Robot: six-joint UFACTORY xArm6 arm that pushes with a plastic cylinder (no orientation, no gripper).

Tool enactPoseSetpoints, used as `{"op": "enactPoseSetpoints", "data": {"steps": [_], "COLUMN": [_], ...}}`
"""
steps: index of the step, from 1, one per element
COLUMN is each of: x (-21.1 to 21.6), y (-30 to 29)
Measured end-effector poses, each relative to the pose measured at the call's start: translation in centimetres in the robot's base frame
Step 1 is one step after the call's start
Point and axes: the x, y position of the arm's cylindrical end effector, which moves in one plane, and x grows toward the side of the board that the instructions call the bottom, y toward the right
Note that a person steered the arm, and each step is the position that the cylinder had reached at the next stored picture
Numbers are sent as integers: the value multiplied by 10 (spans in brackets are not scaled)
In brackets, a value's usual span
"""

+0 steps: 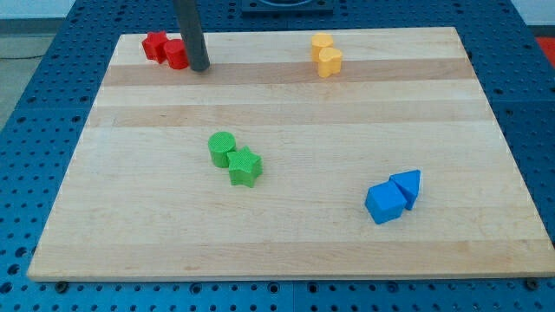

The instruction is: Separate the yellow hexagon from the yellow heart

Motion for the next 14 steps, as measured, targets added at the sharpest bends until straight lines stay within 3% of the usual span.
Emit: {"op": "enactPoseSetpoints", "data": {"steps": [1, 3, 7, 9, 10, 14], "x": [-20, -21, -62, -64, -43, -35], "y": [-15, -13, 132, 253, 272, 213]}}
